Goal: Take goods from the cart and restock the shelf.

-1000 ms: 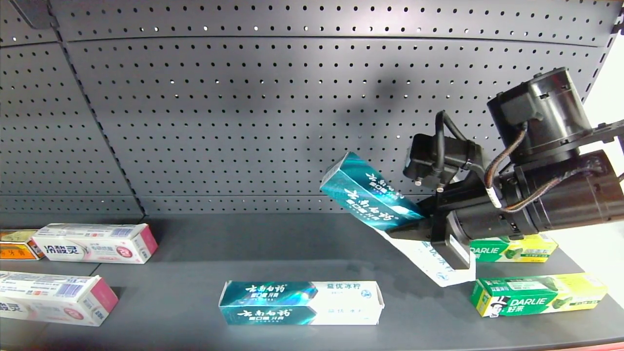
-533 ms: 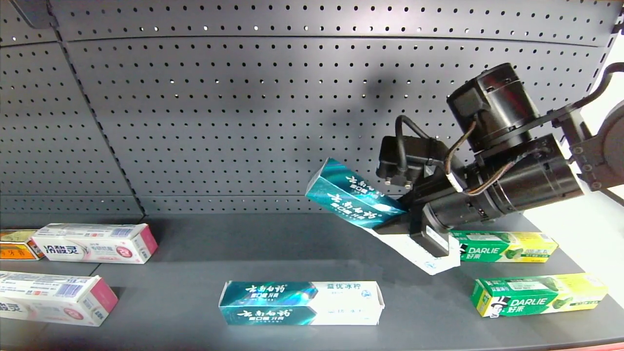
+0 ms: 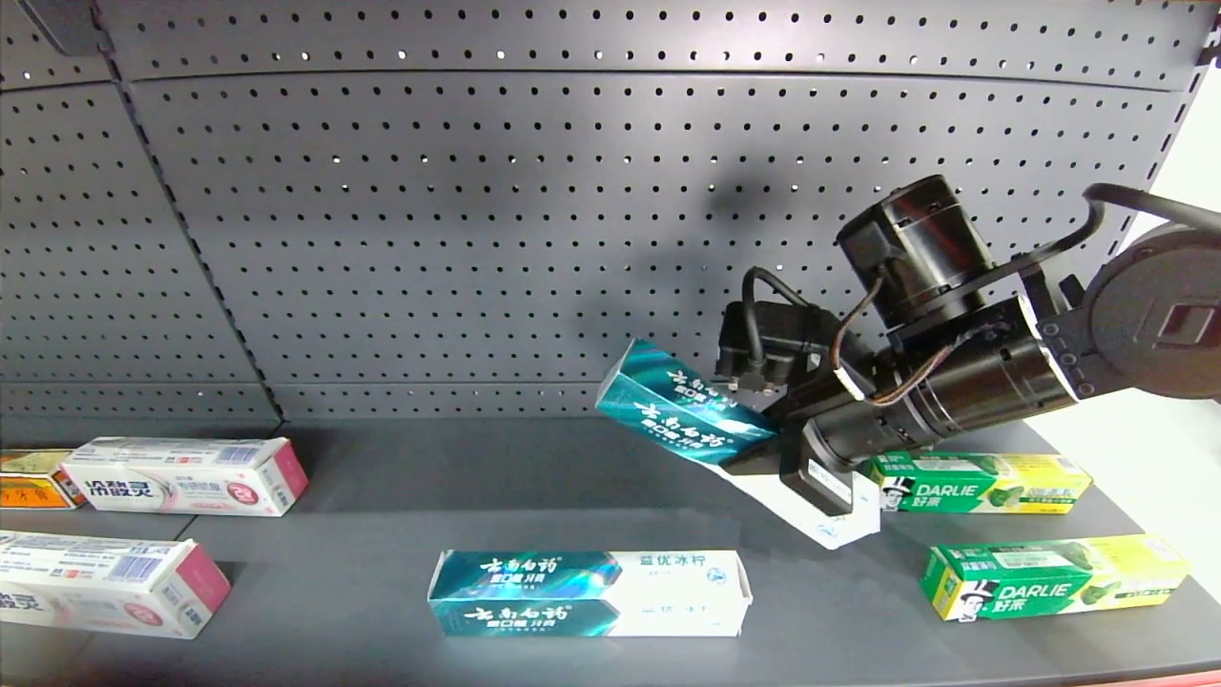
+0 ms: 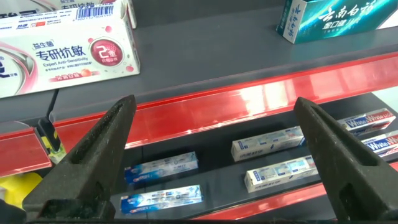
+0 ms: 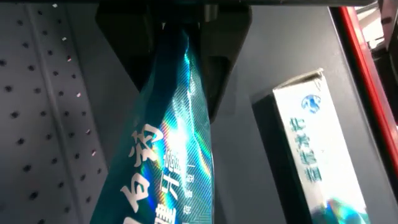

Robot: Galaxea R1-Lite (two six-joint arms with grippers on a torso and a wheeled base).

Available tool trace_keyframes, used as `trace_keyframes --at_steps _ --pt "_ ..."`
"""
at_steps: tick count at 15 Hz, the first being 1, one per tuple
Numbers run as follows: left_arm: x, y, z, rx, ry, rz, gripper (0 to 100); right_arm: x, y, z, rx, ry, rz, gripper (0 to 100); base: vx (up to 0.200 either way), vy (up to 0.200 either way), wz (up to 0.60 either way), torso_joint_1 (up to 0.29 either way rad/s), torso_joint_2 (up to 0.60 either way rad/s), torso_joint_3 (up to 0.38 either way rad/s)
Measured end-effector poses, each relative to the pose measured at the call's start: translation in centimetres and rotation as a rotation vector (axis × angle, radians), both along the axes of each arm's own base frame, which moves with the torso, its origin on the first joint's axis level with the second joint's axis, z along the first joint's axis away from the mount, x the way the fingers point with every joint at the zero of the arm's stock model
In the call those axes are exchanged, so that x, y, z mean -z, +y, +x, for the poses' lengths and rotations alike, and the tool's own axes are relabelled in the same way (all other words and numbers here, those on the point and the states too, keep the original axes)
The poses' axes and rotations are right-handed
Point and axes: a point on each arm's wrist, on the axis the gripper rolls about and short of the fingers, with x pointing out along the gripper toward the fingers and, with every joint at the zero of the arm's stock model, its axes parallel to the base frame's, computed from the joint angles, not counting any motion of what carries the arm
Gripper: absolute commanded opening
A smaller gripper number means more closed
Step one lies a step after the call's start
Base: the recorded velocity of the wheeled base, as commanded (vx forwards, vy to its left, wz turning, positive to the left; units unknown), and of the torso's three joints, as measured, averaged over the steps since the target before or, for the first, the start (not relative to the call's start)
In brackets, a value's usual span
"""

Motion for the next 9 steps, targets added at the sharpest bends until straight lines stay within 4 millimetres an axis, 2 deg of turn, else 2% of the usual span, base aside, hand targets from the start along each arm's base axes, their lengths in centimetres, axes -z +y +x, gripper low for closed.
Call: trace_keyframes --at_steps 9 --pt "0.0 0.0 0.0 0.000 0.000 0.000 100 1.1 1.1 0.5 -0.052 -0.001 -0.045 0 0.000 0.000 0.00 0.000 0.00 0.000"
